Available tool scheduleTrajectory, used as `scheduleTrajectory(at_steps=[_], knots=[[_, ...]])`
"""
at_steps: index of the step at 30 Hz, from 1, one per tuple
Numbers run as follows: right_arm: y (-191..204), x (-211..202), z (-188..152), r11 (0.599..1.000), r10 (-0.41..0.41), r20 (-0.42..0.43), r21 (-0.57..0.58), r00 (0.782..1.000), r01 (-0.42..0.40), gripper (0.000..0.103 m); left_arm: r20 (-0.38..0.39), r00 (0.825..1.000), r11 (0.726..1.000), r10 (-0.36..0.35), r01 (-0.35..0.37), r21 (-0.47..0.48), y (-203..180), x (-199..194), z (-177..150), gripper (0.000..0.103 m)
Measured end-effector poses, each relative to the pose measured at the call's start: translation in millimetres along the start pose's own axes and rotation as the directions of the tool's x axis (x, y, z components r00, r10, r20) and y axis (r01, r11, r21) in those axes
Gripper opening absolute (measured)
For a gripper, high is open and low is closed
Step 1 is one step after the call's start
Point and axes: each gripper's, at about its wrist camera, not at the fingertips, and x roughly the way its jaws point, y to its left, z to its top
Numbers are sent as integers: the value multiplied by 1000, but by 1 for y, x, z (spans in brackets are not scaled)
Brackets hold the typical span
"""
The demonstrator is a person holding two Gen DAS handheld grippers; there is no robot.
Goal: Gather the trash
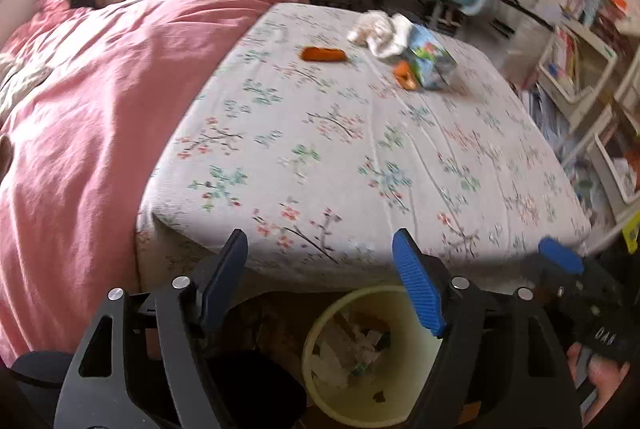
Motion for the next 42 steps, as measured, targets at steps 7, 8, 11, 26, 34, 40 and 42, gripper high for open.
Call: scheduleTrajectory(at_steps=[7, 8, 11, 26, 34, 40, 42], knots=[[4, 2, -2, 1000, -8, -8, -23, 1000, 8, 78, 9, 1000, 997, -2, 3, -78, 14, 0, 2, 74], [5, 2, -2, 1000, -9, -9, -23, 1000, 9, 78, 9, 1000, 997, -3, 4, -80, 14, 0, 3, 74], [6, 2, -3, 1000, -11, -9, -26, 1000, 11, 78, 14, 1000, 996, -5, 6, -86, 15, -1, 3, 74], [6, 4, -4, 999, -14, -13, -30, 1000, 14, 78, 33, 999, 993, -2, 6, -119, 21, -4, 4, 75], [8, 5, -5, 999, -16, -16, -30, 1000, 15, 78, 33, 999, 993, -2, 6, -121, 21, -4, 4, 76], [9, 6, -6, 999, -18, -20, -33, 1000, 17, 78, 30, 1000, 993, -5, 8, -120, 21, -3, 4, 76], [9, 6, -6, 999, -18, -21, -32, 1000, 17, 78, 30, 1000, 993, -5, 9, -120, 21, -3, 3, 76]])
